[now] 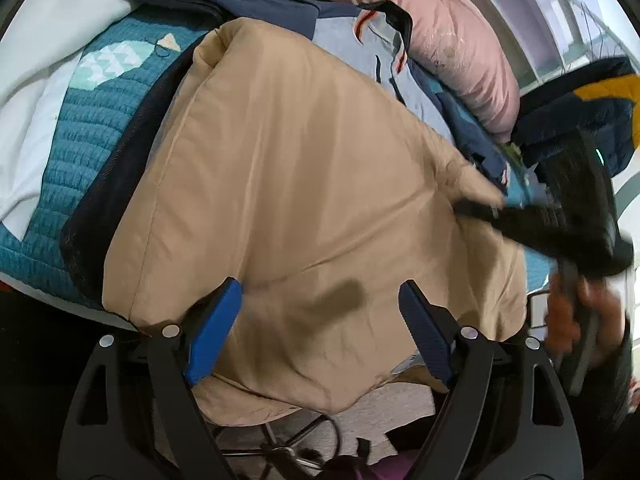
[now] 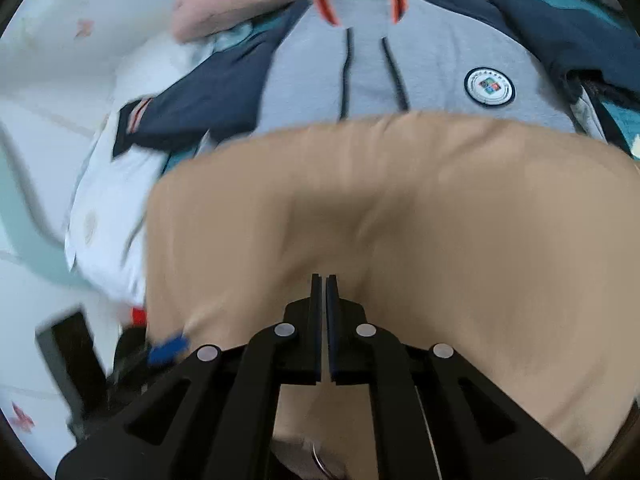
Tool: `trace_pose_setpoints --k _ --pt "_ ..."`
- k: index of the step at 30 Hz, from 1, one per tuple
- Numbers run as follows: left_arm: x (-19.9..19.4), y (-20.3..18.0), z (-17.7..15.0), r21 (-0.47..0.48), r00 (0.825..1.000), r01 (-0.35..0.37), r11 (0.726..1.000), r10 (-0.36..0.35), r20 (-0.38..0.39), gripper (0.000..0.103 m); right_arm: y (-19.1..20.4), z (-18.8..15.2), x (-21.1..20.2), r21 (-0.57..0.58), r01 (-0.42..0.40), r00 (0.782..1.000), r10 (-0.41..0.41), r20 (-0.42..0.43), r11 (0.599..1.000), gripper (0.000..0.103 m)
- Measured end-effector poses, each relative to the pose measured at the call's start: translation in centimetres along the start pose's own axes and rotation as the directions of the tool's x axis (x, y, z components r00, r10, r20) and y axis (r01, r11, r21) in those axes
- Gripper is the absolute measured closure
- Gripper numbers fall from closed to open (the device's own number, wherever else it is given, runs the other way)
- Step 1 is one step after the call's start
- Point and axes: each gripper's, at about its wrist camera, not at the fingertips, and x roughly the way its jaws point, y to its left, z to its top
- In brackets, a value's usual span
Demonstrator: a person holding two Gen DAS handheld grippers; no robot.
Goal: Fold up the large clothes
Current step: 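Grasp the folded jacket edge with the right gripper and fold it over again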
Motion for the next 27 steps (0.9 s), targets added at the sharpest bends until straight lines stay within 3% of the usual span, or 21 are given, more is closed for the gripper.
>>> trace_pose_setpoints --k 2,4,7,11,16,19,24,27 --pt "-0.1 1.0 0.1 -0.09 0.997 0.073 0.993 -0.074 -0.002 0.018 -0.1 -1.9 0.4 0.03 -0.031 0.999 0.032 -0.043 0.999 0.101" --pt "-0.4 1.9 0.3 -0.158 0.994 0.11 0.981 -0.11 0.01 0.018 -1.2 -2.9 2.3 0.056 -0.01 0.996 0.015 -0.084 0.998 0.103" --pt "-1.2 2.1 0.4 -0.188 0.991 0.135 0.973 -0.132 0.027 0.018 -2.6 -3.9 4.2 0.046 -0.004 0.999 0.006 -0.047 0.999 0.103" --pt "-3.1 2.3 -0.1 -0.198 0.986 0.157 0.968 -0.142 0.086 0.018 -2.1 -4.2 3.8 0.005 0.03 0.999 -0.03 -0.032 1.0 0.103" --pt "-4.4 4.2 -1.8 -0.279 0.985 0.133 0.951 -0.097 0.139 0.018 -2.7 -4.5 3.8 -0.007 0.015 1.0 -0.016 -0.013 1.0 0.103" --pt "-4.4 4.9 -2.9 -0.307 0.989 0.086 0.948 -0.043 0.143 0.018 -2.1 -3.9 4.2 -0.018 0.021 1.0 -0.021 -0.007 1.0 0.103" --pt "-2.2 7.4 -3.7 -0.434 0.99 0.138 0.891 -0.106 0.097 0.018 -1.9 -3.7 3.3 0.072 -0.04 0.999 0.041 -0.015 0.997 0.103" --pt "-1.5 7.0 -3.5 -0.416 0.992 0.122 0.901 -0.096 0.081 0.018 -0.6 -4.6 1.7 0.052 -0.078 0.997 0.078 -0.011 0.996 0.1"
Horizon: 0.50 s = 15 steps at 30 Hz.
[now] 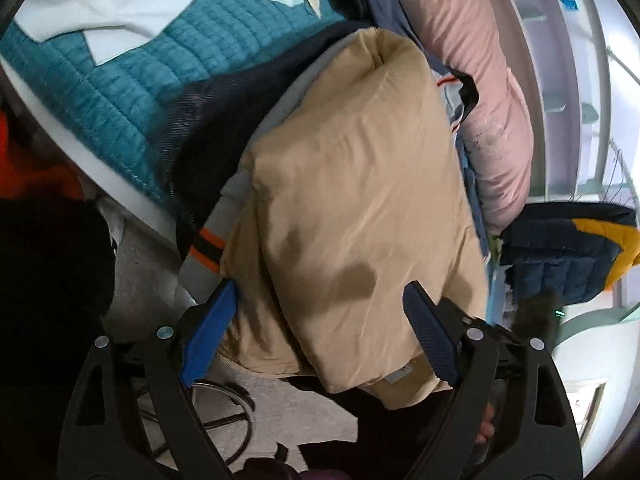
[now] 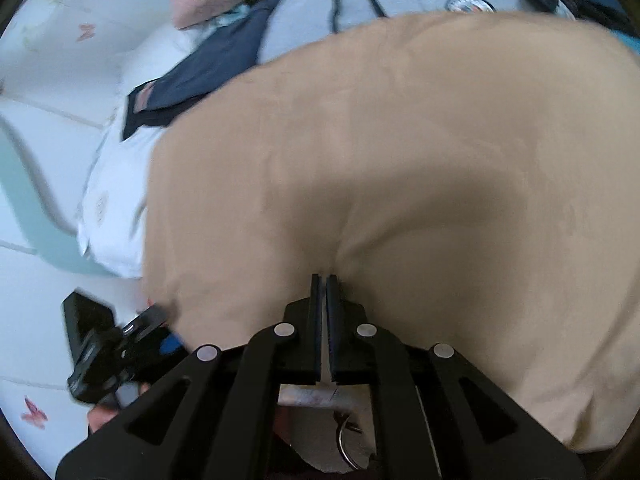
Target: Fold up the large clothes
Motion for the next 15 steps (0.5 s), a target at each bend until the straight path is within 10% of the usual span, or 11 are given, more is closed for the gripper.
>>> trace_pose_setpoints --k 15 --pt "-0.7 1.5 0.0 -0.06 0.999 -0.051 0.997 0.052 0.016 0.018 -2.0 -1.6 3.4 0.021 0.03 0.996 -0.028 -0.083 0.999 0.103"
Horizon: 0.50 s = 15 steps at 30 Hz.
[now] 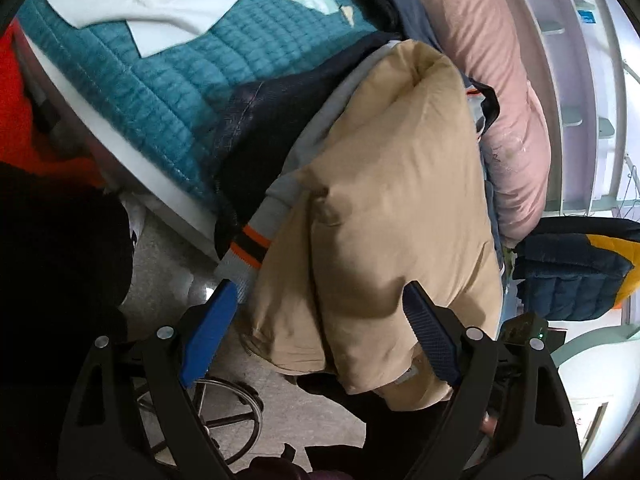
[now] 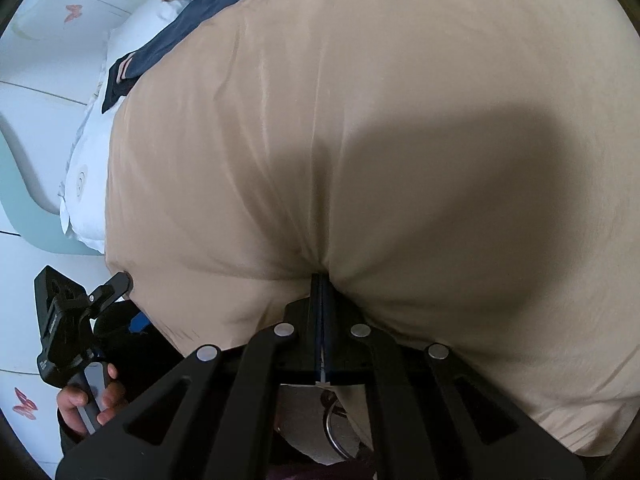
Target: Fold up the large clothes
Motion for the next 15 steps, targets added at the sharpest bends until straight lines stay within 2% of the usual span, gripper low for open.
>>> trace_pose_setpoints --k 4,7,9,13,15 --pt "2.1 0.1 0.0 0.0 0.997 0.003 1.0 -0.003 -0.077 0.018 0.0 -0.1 -0.1 0.006 -0.005 1.0 0.005 0.006 1.0 0.103" --pt "2.4 -0.9 -0.2 0.044 0.997 -0.012 0.999 0.015 -0.078 0.019 0.0 -0.3 -0.3 0.016 -0.014 1.0 0.013 0.012 1.0 0.103" --pt "2.2 -1.5 -0.4 0.071 0.996 -0.013 0.997 0.019 -0.089 0.033 -0.1 -0.5 -0.5 0.024 -0.021 1.0 0.02 0.011 1.0 0.103" --pt "1.3 -2.7 -0.6 0.1 0.995 -0.02 0.995 0.03 -0.095 0.044 -0.2 -0.8 -0.7 0.034 -0.031 1.0 0.03 0.008 0.999 0.103" --pt "1.5 -3.3 -0.7 0.152 0.993 -0.036 0.988 0.052 -0.106 0.054 -0.3 -0.9 -0.8 0.036 -0.032 0.999 0.032 0.008 0.999 0.103"
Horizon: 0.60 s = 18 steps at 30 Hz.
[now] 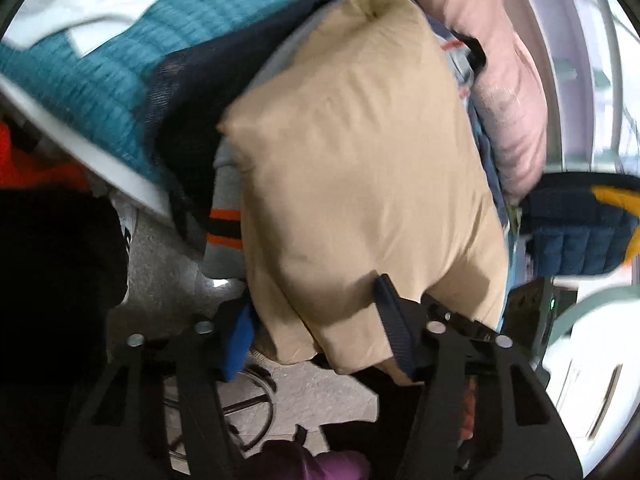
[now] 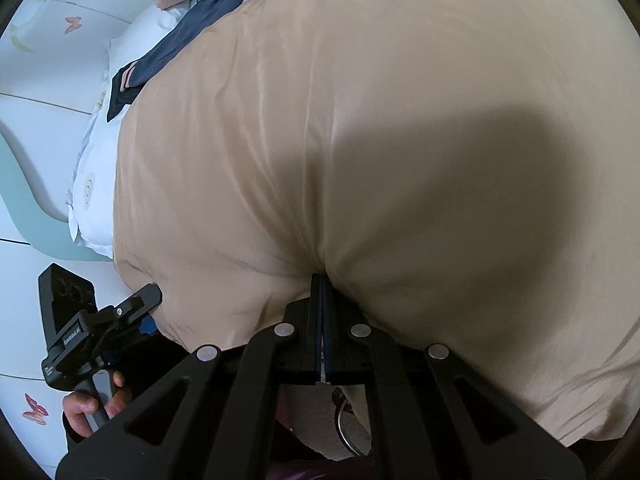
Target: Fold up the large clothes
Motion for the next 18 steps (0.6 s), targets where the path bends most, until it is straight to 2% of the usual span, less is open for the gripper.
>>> trace_pose_setpoints --k 1,4,6,8,11,14,18 --pt "0.4 -0.2 0.0 0.03 0.999 -0.044 0.999 0.044 -0.009 0.058 0.0 0.0 0.0 -0.001 0.002 1.0 -0.002 0.001 1.0 0.103" --pt "0.2 0.1 0.1 0.006 1.0 -0.016 1.0 0.016 0.01 0.075 0.0 -0.1 0.1 -0.005 0.002 1.0 -0.001 0.006 1.0 0.103" --pt "-0.8 -0.5 0.1 0.035 0.999 -0.017 0.999 0.016 0.032 0.083 0.1 -0.3 -0.2 0.007 -0.01 1.0 0.01 0.009 1.0 0.103" --pt "-2.0 -1.6 -0.2 0.069 0.998 -0.032 0.997 0.028 0.058 0.086 0.5 -0.7 -1.0 0.011 -0.031 0.999 0.031 0.02 0.999 0.098" --pt "-4.1 -4.1 -0.5 0.14 0.994 -0.029 0.99 0.014 0.109 0.088 1.2 -1.4 -1.9 -0.02 -0.059 0.998 0.059 0.03 0.998 0.098" --pt "-5.0 -6.3 -0.8 0.207 0.991 0.032 0.978 -0.058 0.121 0.088 0.5 -1.5 -0.1 -0.02 -0.006 1.0 0.005 -0.011 1.0 0.103" --pt "-4.4 -9.3 -1.9 0.307 0.989 0.042 0.951 -0.083 0.121 0.09 0.7 -1.5 1.6 -0.062 0.055 0.998 -0.056 -0.01 0.997 0.103"
